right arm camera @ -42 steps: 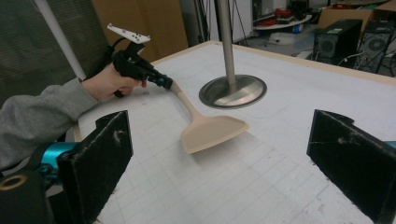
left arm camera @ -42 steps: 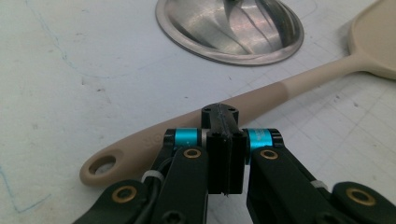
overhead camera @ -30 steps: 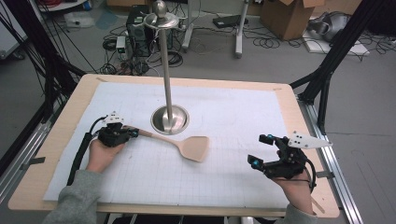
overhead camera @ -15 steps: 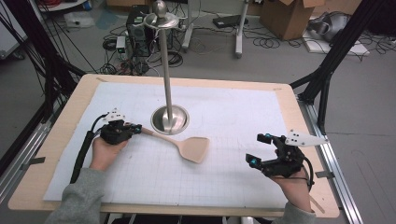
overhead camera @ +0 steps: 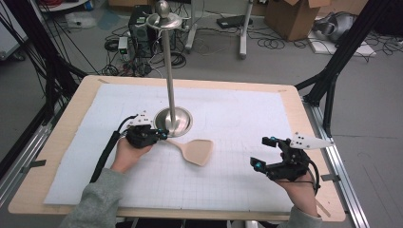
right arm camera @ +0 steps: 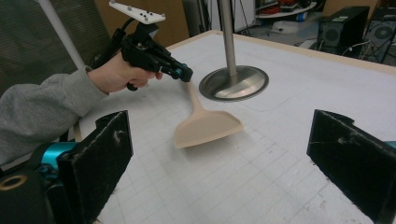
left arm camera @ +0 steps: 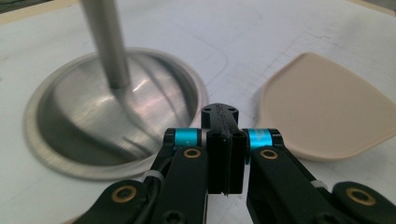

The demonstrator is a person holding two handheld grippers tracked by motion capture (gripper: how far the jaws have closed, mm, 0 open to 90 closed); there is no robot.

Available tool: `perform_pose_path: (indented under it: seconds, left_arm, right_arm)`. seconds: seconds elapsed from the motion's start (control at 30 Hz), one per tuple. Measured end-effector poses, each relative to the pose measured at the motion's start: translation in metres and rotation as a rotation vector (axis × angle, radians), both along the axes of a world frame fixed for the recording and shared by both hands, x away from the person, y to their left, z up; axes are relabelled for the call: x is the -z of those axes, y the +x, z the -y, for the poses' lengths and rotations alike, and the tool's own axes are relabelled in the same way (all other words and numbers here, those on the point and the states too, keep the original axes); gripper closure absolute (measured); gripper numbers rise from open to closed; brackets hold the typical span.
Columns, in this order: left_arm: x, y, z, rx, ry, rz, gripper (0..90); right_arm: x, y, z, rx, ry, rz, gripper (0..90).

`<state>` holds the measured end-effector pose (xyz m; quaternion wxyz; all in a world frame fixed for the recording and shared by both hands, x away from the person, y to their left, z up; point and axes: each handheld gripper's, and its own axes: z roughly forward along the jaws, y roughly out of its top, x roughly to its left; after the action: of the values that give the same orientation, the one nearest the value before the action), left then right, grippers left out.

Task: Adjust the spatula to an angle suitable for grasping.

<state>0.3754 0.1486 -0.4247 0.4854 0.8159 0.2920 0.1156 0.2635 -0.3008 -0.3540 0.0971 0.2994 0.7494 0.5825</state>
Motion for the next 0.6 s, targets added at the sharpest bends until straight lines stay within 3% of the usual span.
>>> perform_pose_path:
  seconds: [0.2,0.33,0.6]
  left_arm:
    - [0.007,0.005,0.020,0.018,0.024,-0.022,89.7]
    - [0.011,0.008,0.027,0.028,0.059,-0.038,89.7]
    - [0.014,0.017,0.041,0.040,0.086,-0.063,89.7]
  right_arm:
    - [0.000,-0.001,-0.002,-0.009,-0.002,0.004,6.0]
    - [-0.001,-0.001,-0.004,-0.019,-0.010,0.003,6.0]
    - [-0.001,0.000,-0.004,-0.026,-0.015,0.008,6.0]
